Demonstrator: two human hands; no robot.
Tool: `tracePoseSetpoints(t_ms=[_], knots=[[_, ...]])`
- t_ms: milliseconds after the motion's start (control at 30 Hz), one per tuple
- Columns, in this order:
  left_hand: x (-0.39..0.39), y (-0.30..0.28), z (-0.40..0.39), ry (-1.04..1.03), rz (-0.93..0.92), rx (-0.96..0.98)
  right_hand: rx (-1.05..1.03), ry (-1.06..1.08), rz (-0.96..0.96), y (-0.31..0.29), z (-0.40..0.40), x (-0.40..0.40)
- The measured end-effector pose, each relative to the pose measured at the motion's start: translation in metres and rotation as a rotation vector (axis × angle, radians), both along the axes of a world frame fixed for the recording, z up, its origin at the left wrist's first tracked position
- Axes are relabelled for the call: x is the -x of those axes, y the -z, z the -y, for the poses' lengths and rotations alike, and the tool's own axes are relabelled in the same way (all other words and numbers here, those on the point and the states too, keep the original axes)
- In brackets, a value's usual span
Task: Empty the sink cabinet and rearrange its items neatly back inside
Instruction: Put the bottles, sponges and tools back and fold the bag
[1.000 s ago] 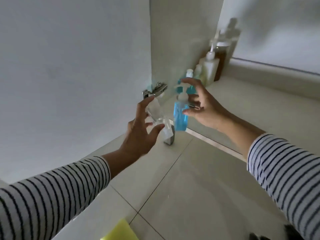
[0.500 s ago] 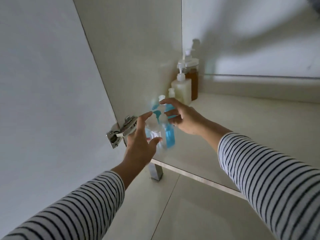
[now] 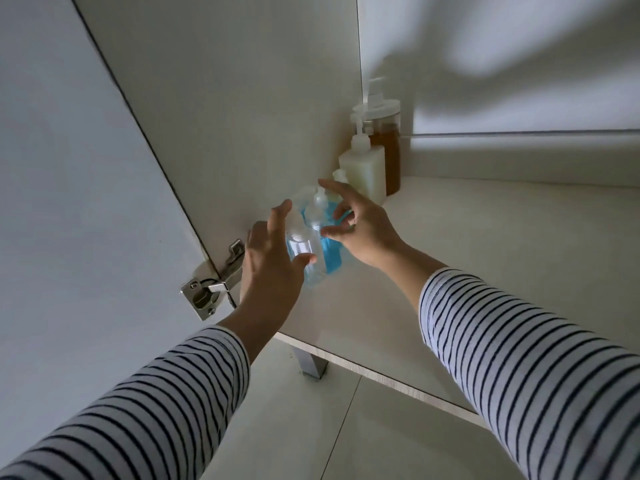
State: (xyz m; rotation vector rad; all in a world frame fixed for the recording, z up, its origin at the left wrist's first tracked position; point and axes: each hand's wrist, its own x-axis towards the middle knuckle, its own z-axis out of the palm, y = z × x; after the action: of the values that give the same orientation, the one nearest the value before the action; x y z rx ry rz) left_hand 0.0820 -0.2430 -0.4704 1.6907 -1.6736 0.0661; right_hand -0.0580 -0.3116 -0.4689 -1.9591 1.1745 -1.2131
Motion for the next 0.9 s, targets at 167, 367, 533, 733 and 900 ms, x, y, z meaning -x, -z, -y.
tracePoseSetpoints(t_ms=[167,367,533,733,900], knots=[[-0.002,-0.009,0.006,-0.090,0.050,-0.087,0.016,0.106,0.074,0.006,0.006,-0.018],[0.002,-0.021,0.009,-0.137,0.113,-0.130,0.011,0.169,0.067,0.010,0.004,-0.023],[0.001,-0.020,-0.009,-0.025,-0.003,-0.108,-0.047,0.107,-0.183,0.010,-0.023,-0.023],[-0.039,0.000,-0.070,0.086,0.197,-0.099,-0.117,0.050,-0.604,0.001,-0.084,-0.033],[-0.087,0.013,-0.135,0.096,0.343,-0.419,-0.065,-0.085,-0.777,-0.005,-0.149,-0.054]])
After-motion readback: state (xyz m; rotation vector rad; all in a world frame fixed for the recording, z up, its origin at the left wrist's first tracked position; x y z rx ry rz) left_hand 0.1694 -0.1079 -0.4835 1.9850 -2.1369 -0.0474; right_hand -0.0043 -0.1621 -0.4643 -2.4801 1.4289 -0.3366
